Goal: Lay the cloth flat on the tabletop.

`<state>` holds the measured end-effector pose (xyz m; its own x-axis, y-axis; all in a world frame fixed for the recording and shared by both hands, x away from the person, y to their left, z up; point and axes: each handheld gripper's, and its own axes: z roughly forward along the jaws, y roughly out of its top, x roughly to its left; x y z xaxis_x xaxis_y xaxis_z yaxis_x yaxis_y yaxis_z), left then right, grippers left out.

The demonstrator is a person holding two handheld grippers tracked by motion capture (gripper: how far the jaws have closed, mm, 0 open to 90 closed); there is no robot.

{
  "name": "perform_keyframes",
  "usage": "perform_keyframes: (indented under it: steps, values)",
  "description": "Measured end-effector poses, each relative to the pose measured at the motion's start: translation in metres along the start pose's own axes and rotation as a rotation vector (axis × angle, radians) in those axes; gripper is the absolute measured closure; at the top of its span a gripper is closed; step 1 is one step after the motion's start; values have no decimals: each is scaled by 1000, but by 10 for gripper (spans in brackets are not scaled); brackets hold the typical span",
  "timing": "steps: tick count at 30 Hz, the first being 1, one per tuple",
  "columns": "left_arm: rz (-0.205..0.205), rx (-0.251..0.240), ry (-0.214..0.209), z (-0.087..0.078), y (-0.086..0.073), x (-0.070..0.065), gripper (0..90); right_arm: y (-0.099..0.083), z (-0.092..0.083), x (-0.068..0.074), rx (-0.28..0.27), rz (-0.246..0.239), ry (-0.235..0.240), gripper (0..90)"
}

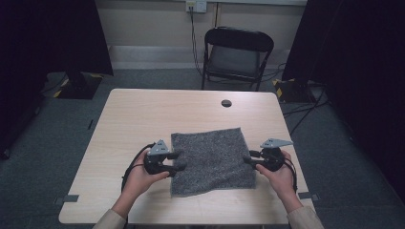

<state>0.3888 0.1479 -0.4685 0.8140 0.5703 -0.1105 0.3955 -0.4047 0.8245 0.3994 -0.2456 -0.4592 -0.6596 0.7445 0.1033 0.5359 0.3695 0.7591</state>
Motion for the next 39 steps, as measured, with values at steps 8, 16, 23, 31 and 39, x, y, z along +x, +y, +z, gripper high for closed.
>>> perform_keyframes:
  steps: [8,16,23,31,39]
  values:
    - [47,126,-30,22,-20,-7,386,-22,16,16,104,-127,6,535]
    - [95,162,-66,7,-28,-21,359,-41,5,30,82,-133,16,479]
    - [74,110,-48,-8,-23,-15,330,-34,-3,32,64,-142,30,434]
    - [25,12,56,1,-3,21,293,-5,20,9,34,-138,-20,426]
    - [40,58,54,25,-11,25,287,-14,37,12,71,-177,-3,425]
